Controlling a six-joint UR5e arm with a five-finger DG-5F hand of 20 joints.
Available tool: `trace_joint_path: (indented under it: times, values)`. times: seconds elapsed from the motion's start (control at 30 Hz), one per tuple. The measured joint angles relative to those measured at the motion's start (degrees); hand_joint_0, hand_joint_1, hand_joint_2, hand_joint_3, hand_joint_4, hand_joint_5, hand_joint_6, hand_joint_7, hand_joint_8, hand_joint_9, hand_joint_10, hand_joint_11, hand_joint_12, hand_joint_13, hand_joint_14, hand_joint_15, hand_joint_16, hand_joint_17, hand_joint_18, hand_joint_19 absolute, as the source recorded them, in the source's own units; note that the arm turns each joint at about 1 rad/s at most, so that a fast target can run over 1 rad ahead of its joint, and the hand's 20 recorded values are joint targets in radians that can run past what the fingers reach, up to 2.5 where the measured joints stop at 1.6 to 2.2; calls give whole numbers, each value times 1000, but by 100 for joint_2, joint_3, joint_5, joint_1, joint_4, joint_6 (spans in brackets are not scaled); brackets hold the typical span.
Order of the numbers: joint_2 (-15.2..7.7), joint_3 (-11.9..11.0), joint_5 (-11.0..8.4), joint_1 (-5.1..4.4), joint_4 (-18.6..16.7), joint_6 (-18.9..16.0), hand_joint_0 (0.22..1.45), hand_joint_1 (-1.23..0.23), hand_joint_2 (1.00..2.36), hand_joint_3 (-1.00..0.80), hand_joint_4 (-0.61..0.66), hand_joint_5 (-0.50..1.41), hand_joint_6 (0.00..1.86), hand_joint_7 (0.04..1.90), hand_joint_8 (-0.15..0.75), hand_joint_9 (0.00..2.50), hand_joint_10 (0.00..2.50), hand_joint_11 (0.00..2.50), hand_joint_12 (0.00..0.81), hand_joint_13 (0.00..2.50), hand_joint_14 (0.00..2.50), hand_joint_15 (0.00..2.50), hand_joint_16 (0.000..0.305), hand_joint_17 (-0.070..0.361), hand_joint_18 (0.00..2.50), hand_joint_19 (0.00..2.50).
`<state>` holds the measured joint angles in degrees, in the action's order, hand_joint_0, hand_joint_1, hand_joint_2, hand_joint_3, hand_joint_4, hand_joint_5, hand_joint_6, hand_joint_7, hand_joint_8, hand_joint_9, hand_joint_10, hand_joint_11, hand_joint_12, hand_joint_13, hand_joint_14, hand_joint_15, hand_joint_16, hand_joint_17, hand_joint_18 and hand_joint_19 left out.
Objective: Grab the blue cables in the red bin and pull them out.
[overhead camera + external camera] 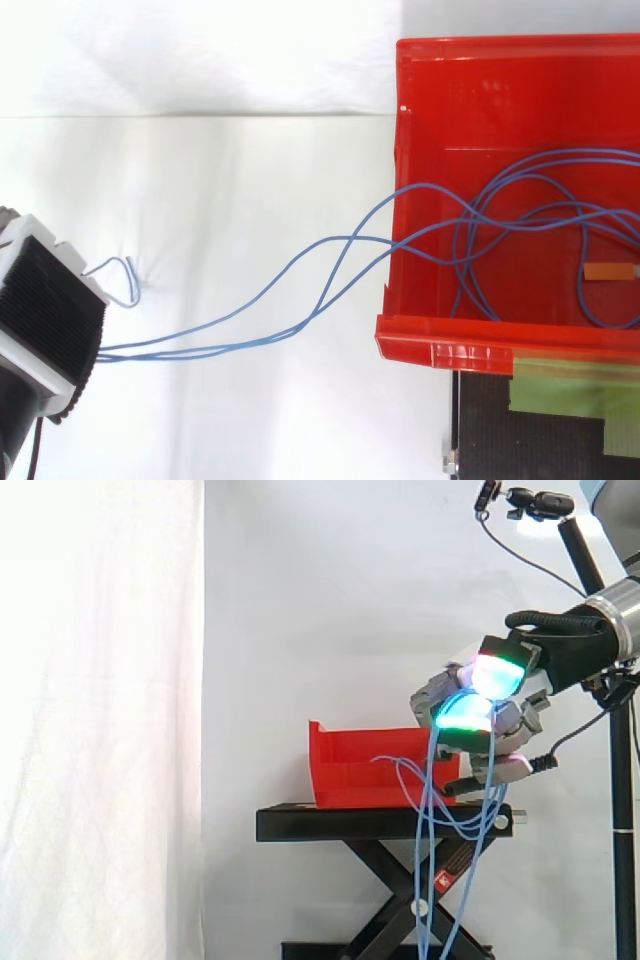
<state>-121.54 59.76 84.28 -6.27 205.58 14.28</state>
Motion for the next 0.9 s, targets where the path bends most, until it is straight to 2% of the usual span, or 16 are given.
trace_joint_path:
  times: [0.23,0.37,0.5,0.9]
  values:
    - [0,2,1,3,0,0,745,-1047,1000,-1000,16,437,1094,468,163,1294,286,1932,288,1405,919,1629,53,120,1062,1043]
    - [0,1,1,3,-1,4,731,-998,1000,-1000,17,439,1086,461,169,1294,299,1892,301,1412,889,1614,54,121,1065,1042]
    - [4,0,1,3,-1,6,725,-937,1000,-1000,0,480,1044,477,171,1311,280,1907,295,1414,876,1623,54,121,1063,1042]
    - [2,0,1,3,-2,8,707,-895,1000,-1000,13,503,927,517,170,1318,228,1913,298,1429,800,1591,56,125,1061,1039]
